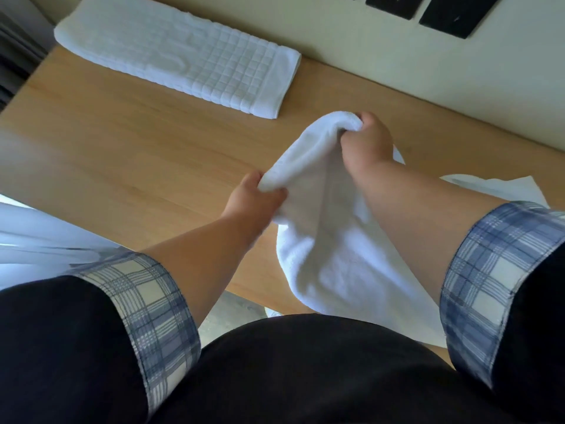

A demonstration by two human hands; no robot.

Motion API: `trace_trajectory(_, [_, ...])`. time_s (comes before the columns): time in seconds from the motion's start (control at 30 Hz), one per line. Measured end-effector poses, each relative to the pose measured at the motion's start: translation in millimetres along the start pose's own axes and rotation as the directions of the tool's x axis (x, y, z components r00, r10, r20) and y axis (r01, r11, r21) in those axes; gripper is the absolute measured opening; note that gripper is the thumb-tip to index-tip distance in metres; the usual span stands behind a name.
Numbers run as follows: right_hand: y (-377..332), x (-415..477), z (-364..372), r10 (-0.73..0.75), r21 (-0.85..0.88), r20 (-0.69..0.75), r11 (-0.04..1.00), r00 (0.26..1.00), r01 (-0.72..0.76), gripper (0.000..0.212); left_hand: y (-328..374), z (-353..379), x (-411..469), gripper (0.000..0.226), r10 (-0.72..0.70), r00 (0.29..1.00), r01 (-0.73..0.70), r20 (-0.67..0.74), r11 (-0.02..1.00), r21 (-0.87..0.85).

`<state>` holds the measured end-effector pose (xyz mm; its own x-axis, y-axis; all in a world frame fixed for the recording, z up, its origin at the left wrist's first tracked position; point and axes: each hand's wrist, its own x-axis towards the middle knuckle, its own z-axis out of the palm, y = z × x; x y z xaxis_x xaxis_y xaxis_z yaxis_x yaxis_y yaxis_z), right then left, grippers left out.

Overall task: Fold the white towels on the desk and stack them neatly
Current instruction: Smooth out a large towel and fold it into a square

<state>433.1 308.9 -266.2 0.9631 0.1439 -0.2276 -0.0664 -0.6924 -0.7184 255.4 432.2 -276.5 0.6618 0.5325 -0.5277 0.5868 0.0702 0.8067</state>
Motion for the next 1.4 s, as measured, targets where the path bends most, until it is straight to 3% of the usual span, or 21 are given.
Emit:
trace_trajectory(0.1, [2.5, -7.5, 10.5, -0.041, 0.054, 0.017, 0.998, 0.999, 0.040, 0.035, -7.9, -19.9, 1.4, 0.014, 0.070, 0.997, -0.067, -0.016, 0.992, 0.106])
trace_trajectory(0.27, [18.4, -3.2, 18.0, 0.027, -0.141, 0.120, 0.990, 0.992, -0.009, 0.017, -9.8, -29.4, 2.6, 0.024, 0.178, 0.983, -0.184, 0.049, 0.932, 0.313])
trace_trajectory(0.4, [13.8, 12.7, 21.8, 0.044, -0.206, 0.231, 0.978, 0.972, 0.004, 0.022, -11.4, -25.4, 1.0, 0.047, 0.091, 0.981, -0.135, 0.171, 0.955, 0.265])
trace_trajectory(0.53, [-2.5, 29.9, 31.7, 0.075, -0.073, 0.204, 0.995, 0.976, -0.061, 0.029, -23.9, -27.6, -0.2, 0.069, 0.009, 0.976, -0.076, 0.217, 0.950, 0.303])
trace_trajectory(0.6, [-7.5, 36.4, 37.0, 0.086, -0.023, 0.174, 0.996, 0.981, -0.083, 0.029, -29.1, -32.8, -0.5, 0.068, -0.051, 0.972, -0.032, 0.229, 0.939, 0.343])
trace_trajectory(0.7, [-7.6, 39.9, 45.9, 0.095, 0.007, 0.180, 0.995, 0.979, -0.098, 0.026, -38.2, -41.9, -2.6, 0.046, -0.119, 0.943, -0.023, 0.312, 0.910, 0.414])
trace_trajectory(0.77, [-3.1, 44.2, 52.8, 0.098, 0.031, 0.182, 0.994, 0.978, -0.105, 0.020, -42.6, -48.8, -5.4, 0.034, -0.119, 0.942, -0.029, 0.315, 0.904, 0.427])
trace_trajectory(0.87, [-0.6, 43.2, 59.0, 0.089, 0.154, 0.263, 0.979, 0.961, -0.133, 0.018, -45.2, -58.8, -5.9, 0.036, -0.078, 0.965, -0.053, 0.250, 0.878, 0.476])
trace_trajectory(0.97, [-0.9, 23.3, 55.9, -0.052, 0.061, 0.275, 0.997, 0.960, 0.037, 0.049, -45.6, -66.1, -2.0, 0.042, -0.072, 0.986, -0.012, 0.149, 0.867, 0.499])
trace_trajectory(1.1, [16.3, -34.0, 51.2, -0.334, -0.073, 0.208, 0.932, 0.919, 0.355, 0.040, -48.9, -67.8, 2.9, 0.061, -0.093, 0.995, 0.066, 0.021, 0.835, 0.547])
trace_trajectory(1.2, [42.1, -74.9, 43.4, -0.297, -0.246, 0.183, 0.909, 0.937, 0.336, 0.036, -50.3, -57.2, 0.7, 0.073, -0.078, 0.994, 0.111, -0.080, 0.723, 0.682])
trace_trajectory(1.27, [61.2, -86.7, 35.2, -0.196, -0.374, 0.197, 0.891, 0.961, 0.259, 0.042, -49.0, -45.2, -4.2, 0.073, 0.020, 0.997, 0.050, -0.078, 0.607, 0.793])
trace_trajectory(1.33, [76.9, -91.1, 25.4, -0.107, -0.443, 0.280, 0.867, 0.954, 0.227, 0.052, -46.3, -31.8, -7.8, 0.070, 0.149, 0.988, -0.113, 0.041, 0.511, 0.852])
trace_trajectory(1.4, [87.4, -93.5, 14.2, -0.105, -0.400, 0.360, 0.880, 0.927, 0.255, 0.058, -42.6, -16.9, -10.1, 0.066, 0.215, 0.953, -0.286, 0.213, 0.409, 0.867])
